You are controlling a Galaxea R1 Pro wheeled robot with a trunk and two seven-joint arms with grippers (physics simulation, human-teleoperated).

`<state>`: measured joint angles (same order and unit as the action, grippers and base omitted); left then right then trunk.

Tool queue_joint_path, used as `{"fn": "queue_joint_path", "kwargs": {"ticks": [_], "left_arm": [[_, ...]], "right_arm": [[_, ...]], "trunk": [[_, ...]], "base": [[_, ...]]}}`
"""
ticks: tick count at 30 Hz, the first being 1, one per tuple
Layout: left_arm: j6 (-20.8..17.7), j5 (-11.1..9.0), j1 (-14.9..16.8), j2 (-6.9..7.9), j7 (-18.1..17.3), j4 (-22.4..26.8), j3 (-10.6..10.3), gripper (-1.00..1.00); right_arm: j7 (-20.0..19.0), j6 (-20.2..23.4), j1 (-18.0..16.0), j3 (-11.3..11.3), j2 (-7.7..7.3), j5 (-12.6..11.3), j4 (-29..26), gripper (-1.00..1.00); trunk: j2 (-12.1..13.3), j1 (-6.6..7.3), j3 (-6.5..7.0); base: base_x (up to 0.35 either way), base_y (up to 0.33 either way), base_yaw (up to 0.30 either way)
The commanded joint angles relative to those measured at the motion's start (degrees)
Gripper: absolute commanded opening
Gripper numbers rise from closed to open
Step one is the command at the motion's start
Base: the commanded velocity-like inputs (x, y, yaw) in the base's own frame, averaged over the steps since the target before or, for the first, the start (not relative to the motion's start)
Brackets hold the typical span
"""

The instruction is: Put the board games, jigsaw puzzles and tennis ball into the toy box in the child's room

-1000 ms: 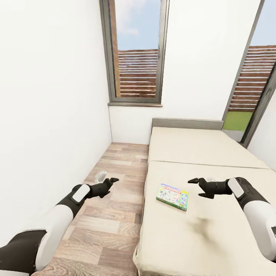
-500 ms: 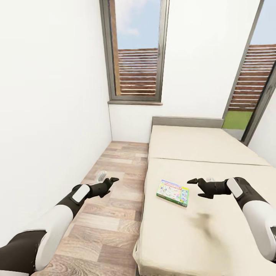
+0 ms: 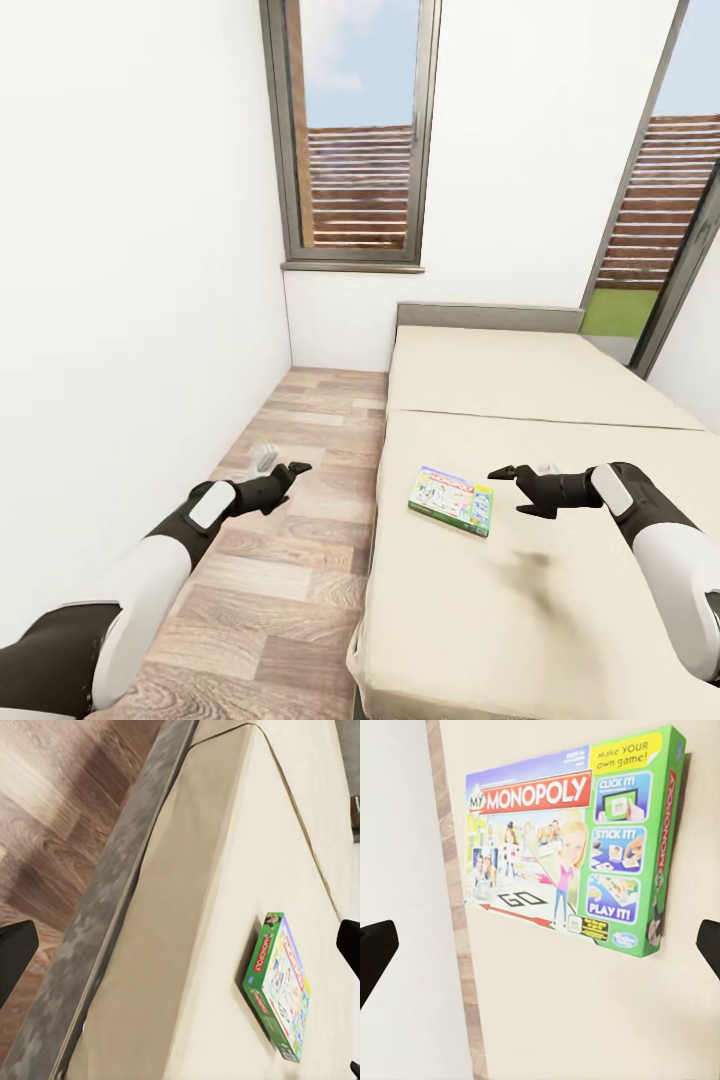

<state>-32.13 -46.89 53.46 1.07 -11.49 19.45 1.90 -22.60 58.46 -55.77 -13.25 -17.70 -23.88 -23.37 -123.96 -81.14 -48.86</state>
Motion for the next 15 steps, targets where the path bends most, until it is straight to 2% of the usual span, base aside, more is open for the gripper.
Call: {"fn": "queue_joint_path", "kwargs": {"ticks": [1,7,15], "left_arm": [[-0.33,-0.05,0.03,0.0,-0.09,0.01,0.2,1.0],[1.12,0.19,-1.08,-0.06,-0.24,0.23,0.01,1.0],[3.77,0.33,-2.3,0.03,-0.5,0.34,-0.18,1.0]], "right_arm": [[-0.45,0.25,-0.04,-0.38,0.03,0.6,-0.01,1.0],[-0.35,0.25,-0.04,-0.43,0.03,0.66,-0.01,1.0],[0.32,0.25,-0.04,-0.58,0.11,0.68,0.04,1.0]], "trunk": [[-0.03,0.01,-0.06],[-0.03,0.01,-0.06],[-0.03,0.01,-0.06]], "base": [[0.0,0.0,0.0],[0.027,-0.018,0.0],[0.11,-0.061,0.0]]}}
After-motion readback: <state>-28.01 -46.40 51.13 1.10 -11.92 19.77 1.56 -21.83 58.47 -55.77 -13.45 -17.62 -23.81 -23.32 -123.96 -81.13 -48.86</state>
